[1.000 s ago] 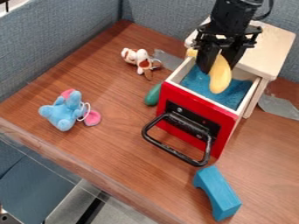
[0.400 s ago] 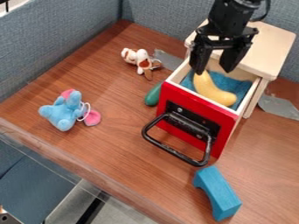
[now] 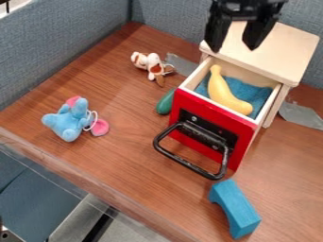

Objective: Place the banana inside the drawer

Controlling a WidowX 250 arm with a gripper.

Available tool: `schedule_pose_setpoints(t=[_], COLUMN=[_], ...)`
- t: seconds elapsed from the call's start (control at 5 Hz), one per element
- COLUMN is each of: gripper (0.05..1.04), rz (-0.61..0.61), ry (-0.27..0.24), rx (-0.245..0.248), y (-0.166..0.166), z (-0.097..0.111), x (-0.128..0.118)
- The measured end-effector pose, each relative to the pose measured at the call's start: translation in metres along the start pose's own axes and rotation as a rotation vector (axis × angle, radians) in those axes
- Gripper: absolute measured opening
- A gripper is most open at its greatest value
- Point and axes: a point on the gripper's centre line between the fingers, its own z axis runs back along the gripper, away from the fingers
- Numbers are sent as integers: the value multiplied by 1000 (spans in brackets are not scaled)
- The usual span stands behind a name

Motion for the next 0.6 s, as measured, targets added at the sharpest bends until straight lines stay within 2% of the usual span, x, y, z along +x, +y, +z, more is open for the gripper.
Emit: schedule_pose_setpoints(t=[0.2,0.4,0.6], gripper=[1001,1001,1001], rz=[-158,-325,-441], ry=[51,118,152], rx=[52,131,184], y=[10,24,39], z=[16,20,8], x=[-5,-11,-3])
